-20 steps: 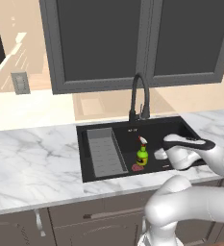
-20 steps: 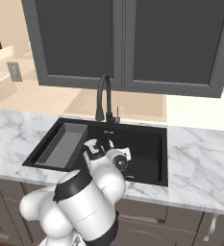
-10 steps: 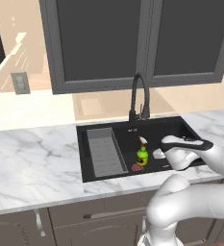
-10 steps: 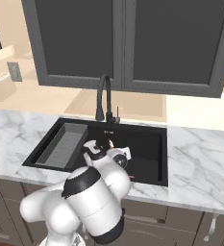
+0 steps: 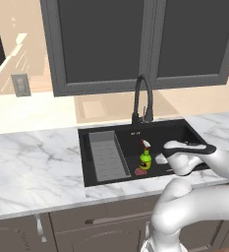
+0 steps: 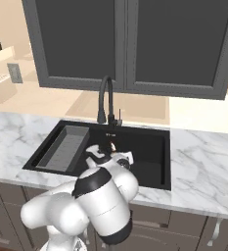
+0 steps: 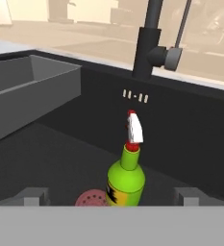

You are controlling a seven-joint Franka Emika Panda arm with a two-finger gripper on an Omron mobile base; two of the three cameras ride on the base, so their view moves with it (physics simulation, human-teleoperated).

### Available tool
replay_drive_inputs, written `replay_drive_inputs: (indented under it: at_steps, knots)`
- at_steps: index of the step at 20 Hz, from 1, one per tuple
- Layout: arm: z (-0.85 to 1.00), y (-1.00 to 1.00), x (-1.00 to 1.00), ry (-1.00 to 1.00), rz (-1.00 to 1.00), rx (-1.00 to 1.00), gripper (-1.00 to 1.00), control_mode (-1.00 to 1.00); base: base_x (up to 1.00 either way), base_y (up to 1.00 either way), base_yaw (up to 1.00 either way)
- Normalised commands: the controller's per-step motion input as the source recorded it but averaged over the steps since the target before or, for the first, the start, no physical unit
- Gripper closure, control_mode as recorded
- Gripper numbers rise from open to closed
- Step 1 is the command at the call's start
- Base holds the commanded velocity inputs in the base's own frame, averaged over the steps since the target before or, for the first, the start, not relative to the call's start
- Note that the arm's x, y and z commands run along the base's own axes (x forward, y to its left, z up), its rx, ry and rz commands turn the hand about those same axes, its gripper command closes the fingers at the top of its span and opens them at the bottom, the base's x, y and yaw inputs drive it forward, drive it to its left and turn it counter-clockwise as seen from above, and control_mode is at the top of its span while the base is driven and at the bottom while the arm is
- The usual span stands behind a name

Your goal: Pick up the bar soap and spray from the sink, and place them back in the cabinet, and close the cabinet doors.

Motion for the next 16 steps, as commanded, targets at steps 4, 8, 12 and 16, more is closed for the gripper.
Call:
replay_drive_inputs:
  at_steps: [4, 8, 12, 16]
  knots:
    - [-0.20, 0.02, 0.00, 0.00, 0.00, 0.00, -1.00, -1.00, 0.00, 0.00, 0.00]
    - [-0.14, 0.00, 0.08, 0.00, 0.00, 0.00, -1.00, -1.00, 0.00, 0.00, 0.00]
    - [-0.09, 0.00, 0.14, 0.00, 0.00, 0.00, -1.00, -1.00, 0.00, 0.00, 0.00]
    - [-0.05, 0.00, 0.20, 0.00, 0.00, 0.00, -1.00, -1.00, 0.00, 0.00, 0.00]
